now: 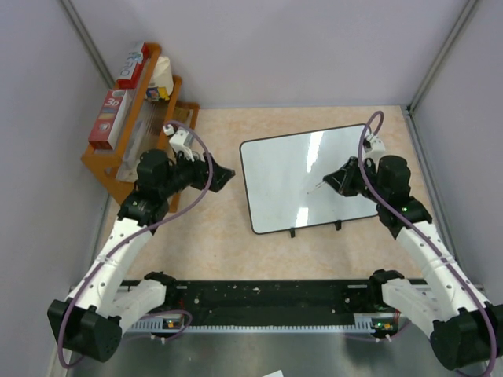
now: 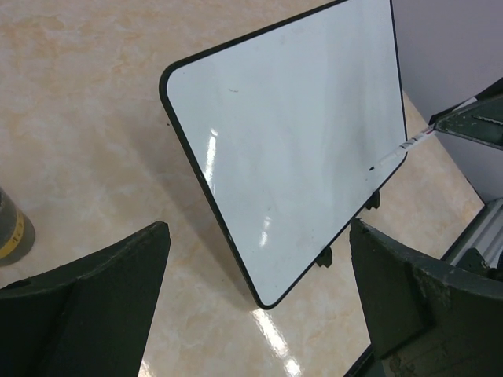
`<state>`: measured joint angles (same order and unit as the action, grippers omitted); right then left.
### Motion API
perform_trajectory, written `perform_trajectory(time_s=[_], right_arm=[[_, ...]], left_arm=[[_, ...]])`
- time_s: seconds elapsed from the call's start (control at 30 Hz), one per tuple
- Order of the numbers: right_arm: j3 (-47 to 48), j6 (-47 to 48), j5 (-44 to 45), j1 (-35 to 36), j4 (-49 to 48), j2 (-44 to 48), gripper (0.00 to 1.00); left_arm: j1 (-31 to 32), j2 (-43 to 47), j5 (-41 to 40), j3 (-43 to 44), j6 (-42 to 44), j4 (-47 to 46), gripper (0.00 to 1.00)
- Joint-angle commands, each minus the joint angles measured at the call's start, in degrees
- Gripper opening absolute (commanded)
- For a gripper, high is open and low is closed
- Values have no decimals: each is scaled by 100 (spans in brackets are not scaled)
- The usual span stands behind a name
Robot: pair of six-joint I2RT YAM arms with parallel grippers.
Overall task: Write a sentence on the whiteboard
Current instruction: Hold the whiteboard at the center of the board.
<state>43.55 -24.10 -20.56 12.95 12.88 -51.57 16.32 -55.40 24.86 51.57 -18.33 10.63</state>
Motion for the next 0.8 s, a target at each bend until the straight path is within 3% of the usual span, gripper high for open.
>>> perform_trajectory(time_s=[0.0,0.1,0.33,0.77], right_arm=[[110,-25,-186,-29,-330,216,0],[-22,-7,-124,-21,-234,454,0],[-215,-42,-18,-12,-32,1052,0],[4,-60,-273,-21,311,1255,0]], left_arm=[[3,274,361,-382,-302,-543,99],[3,459,432,-569,-426,-738,99],[3,451,721,-420,-435,-238,99],[21,653,1047,-367,-461,53,99]])
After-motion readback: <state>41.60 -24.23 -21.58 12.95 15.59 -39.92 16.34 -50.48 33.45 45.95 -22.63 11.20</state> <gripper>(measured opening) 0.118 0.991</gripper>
